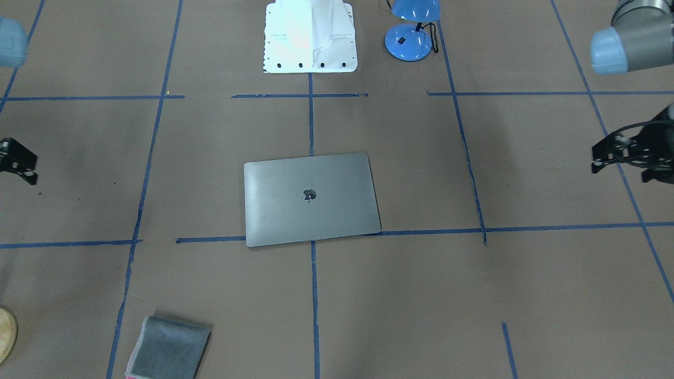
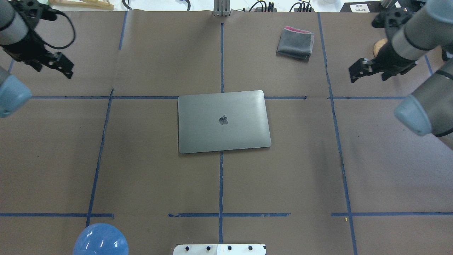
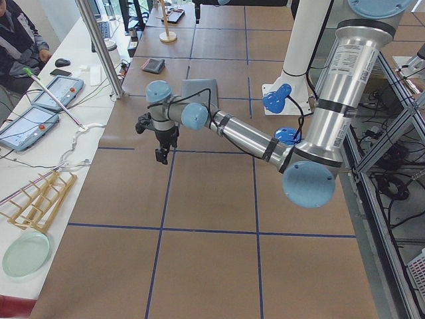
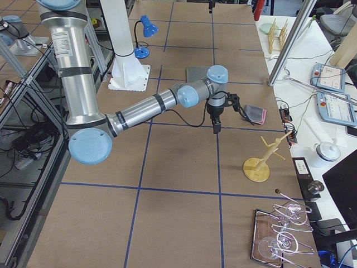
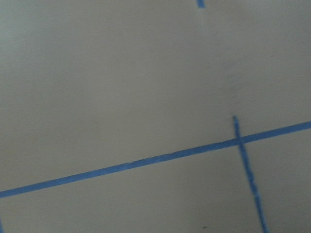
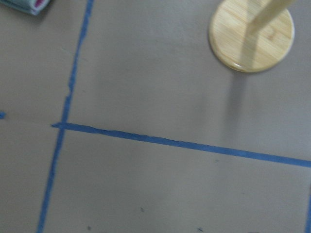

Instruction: Close laptop

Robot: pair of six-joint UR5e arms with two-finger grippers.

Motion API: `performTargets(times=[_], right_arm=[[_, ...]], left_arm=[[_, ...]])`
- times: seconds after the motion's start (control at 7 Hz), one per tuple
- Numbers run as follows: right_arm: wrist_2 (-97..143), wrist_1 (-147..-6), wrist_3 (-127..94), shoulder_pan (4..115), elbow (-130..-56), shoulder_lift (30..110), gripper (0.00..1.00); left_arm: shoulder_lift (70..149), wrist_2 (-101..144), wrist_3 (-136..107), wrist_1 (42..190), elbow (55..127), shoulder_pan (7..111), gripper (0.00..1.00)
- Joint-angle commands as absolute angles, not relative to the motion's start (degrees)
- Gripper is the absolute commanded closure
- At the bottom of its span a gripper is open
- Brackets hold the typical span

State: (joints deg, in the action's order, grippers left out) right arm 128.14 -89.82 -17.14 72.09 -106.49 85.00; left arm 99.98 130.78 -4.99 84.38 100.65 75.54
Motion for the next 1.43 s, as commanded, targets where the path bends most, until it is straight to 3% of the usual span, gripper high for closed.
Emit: performTargets(times=[0.0, 0.29, 1.29], right_arm=[[132.7, -89.6, 2.0, 83.1, -106.0, 96.6, 0.01], [132.9, -89.5, 3.0, 84.4, -105.6, 100.0, 0.01], [132.8, -89.1, 3.2, 84.4, -104.9, 100.0, 0.00]], left_arm=[[88.6, 135.3, 4.9, 84.5, 101.2, 87.8, 0.00], [81.6, 134.7, 7.5, 84.9, 104.0, 89.6, 0.00], [82.8, 134.7, 7.4, 85.3, 102.3, 89.5, 0.00]])
